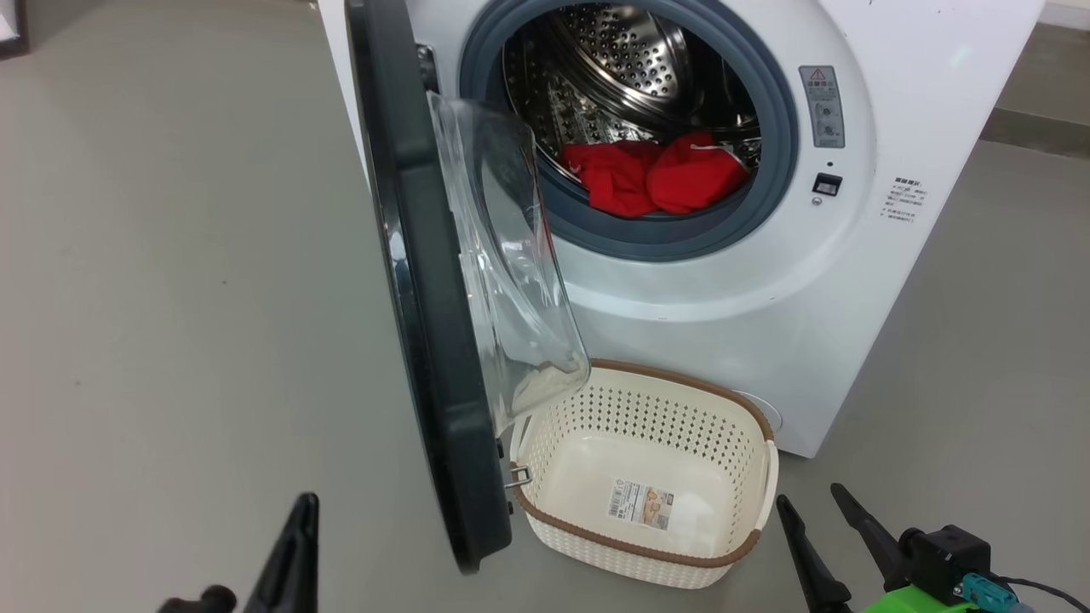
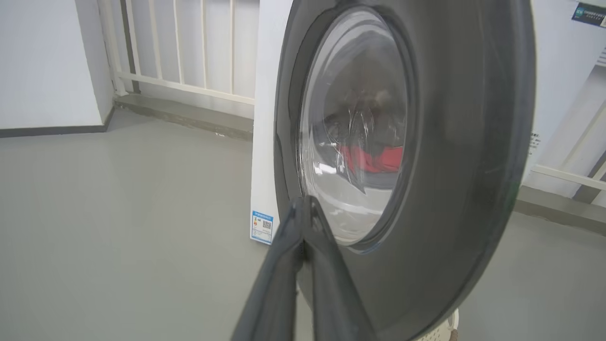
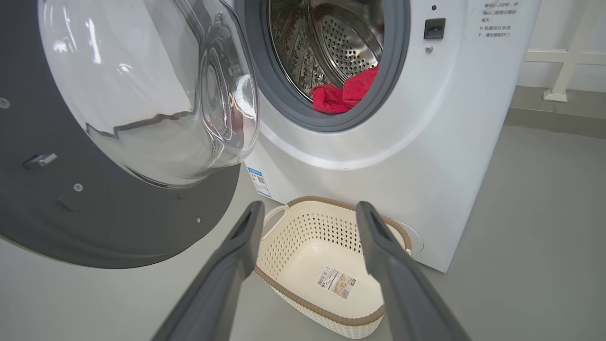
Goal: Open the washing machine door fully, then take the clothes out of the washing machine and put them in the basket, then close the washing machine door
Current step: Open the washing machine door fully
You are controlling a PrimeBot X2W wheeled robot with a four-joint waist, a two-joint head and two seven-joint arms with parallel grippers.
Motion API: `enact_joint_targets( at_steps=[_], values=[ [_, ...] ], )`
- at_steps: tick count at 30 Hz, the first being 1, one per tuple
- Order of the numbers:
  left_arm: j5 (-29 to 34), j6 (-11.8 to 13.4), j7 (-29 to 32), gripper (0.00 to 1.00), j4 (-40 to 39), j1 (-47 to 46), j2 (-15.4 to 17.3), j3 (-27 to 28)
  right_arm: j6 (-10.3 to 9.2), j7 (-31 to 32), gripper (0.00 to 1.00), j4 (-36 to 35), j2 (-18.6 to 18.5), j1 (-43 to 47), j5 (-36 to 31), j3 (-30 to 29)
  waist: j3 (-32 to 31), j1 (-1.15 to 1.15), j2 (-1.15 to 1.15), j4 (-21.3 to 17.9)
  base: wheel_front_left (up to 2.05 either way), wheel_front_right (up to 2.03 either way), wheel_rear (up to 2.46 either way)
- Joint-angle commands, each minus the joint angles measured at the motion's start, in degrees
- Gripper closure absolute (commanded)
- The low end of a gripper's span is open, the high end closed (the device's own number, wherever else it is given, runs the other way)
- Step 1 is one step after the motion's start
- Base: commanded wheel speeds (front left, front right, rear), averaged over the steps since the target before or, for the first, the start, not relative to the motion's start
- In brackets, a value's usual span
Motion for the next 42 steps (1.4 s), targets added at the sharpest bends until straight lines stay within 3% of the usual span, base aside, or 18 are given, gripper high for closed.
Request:
enact_joint_targets(
  at_steps=[1,8,13,17,22,27,32,42],
  values=[
    [-0.71,0.62,-0.7,1.0,-2.96,-2.18,0.48,2.42,0.42,-0.69,0.0,-1.47,-0.64,-0.43,-0.5,0.69,-0.04,0.0,0.0,0.04,0.0,0.0,0.0],
    [-1.88,1.73,-0.7,1.0,-14.54,-4.51,0.48,1.9,0.42,-0.69,0.0,-1.73,-0.76,-0.52,-0.7,0.87,-0.16,0.0,0.0,-0.09,0.0,0.0,0.0],
    [-2.6,2.39,-0.7,1.0,-22.27,-5.29,0.48,-4.96,0.42,-0.69,0.0,-1.85,-0.87,-0.66,-0.63,0.77,-0.01,0.0,0.0,-0.54,0.0,0.0,0.0],
    [-2.38,3.52,-0.7,1.0,-23.08,-5.07,0.48,-12.02,0.42,-0.69,0.0,-1.97,-0.95,-0.9,-0.65,0.73,0.32,0.0,0.0,-1.06,0.0,0.0,0.0],
    [-5.46,4.31,-0.7,1.0,-19.37,-5.22,0.48,-18.22,0.42,-0.69,0.0,-2.03,-0.96,-1.05,-0.72,0.1,0.66,0.0,0.0,-1.53,0.0,0.0,0.0],
    [-10.56,2.97,-0.7,1.0,-10.16,-6.25,0.48,-20.37,0.42,-0.69,0.0,-1.87,-0.81,-1.15,-0.6,0.45,0.9,0.0,0.0,-2.06,0.0,0.0,0.0],
    [-11.76,2.22,-0.7,1.0,-2.58,-9.64,0.48,-19.08,0.42,-0.69,0.0,-1.68,-0.87,-1.65,-0.3,1.0,1.52,0.0,0.0,-2.47,0.0,0.0,0.0],
    [-11.74,2.03,-0.7,1.0,1.32,-10.77,0.48,-14.21,0.42,-0.69,0.0,-1.75,-0.92,-1.83,0.09,0.97,1.71,0.0,0.0,-2.21,0.0,0.0,0.0]
  ],
)
